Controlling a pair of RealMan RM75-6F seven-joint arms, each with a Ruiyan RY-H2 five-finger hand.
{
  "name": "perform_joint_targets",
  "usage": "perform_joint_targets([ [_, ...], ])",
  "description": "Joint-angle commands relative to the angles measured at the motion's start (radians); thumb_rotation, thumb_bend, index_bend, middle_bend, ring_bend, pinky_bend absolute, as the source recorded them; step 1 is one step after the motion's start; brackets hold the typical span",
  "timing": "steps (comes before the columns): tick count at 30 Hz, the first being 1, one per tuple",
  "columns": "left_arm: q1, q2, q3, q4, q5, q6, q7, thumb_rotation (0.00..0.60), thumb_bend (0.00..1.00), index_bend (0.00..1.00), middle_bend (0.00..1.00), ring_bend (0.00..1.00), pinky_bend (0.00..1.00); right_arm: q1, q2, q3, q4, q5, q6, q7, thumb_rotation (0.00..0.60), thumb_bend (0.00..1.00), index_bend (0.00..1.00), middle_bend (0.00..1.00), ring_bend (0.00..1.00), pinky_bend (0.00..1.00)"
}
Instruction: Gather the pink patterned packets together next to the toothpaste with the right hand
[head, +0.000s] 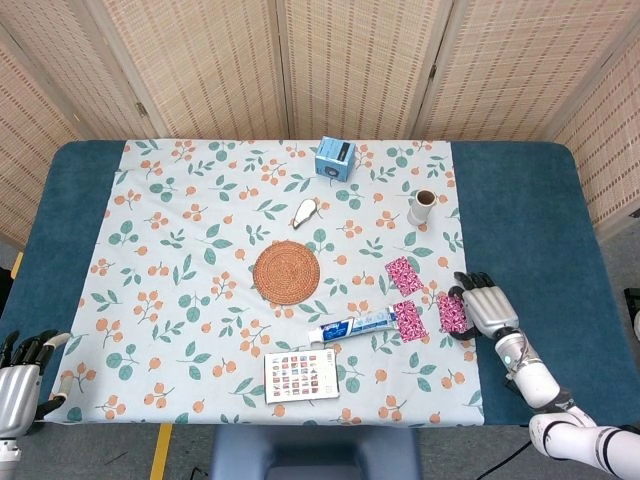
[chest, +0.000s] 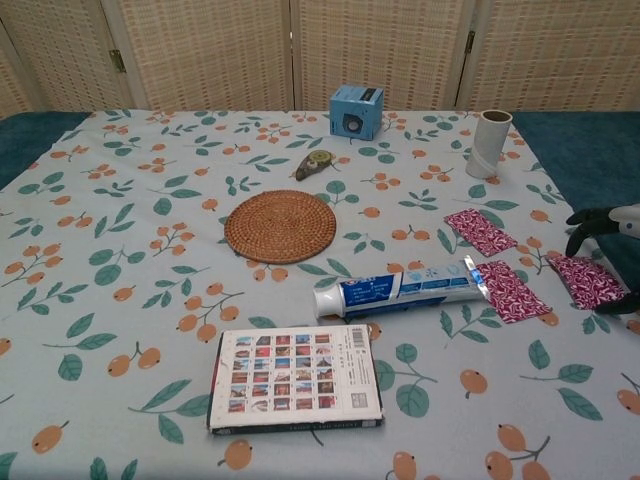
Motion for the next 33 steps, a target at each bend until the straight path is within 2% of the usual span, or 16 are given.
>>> perform_joint_targets([
  [1,0.001,0.000,0.000,0.000,-0.001,0.001,0.000,0.600,0.43,0.24,0.20,0.20,0.00,-0.002,0.002,0.002,-0.004,-0.008,0.006,0.008,0.475,0.22,0.28,0.08,0.00,0.00],
  [13,0.000,0.003,0.000,-0.011,0.006,0.004,0.009,0.600,0.43,0.24,0.20,0.20,0.00,-0.006,0.061,0.011,-0.108,-0.103,0.061,0.039,0.477,0.22,0.28,0.09,0.00,0.00],
  [23,0.008,0.006,0.002,-0.011,0.005,0.012,0.003,0.600,0.43,0.24,0.20,0.20,0.00,0.058,0.000,0.004,-0.096,-0.120,-0.023,-0.002,0.475,0.22,0.27,0.09,0.00,0.00],
  [33,0.012,0.006,0.004,-0.003,0.004,0.014,-0.006,0.600,0.43,0.24,0.20,0.20,0.00,0.088,-0.034,0.012,-0.077,-0.097,-0.039,-0.038,0.471,0.22,0.23,0.08,0.00,0.00],
])
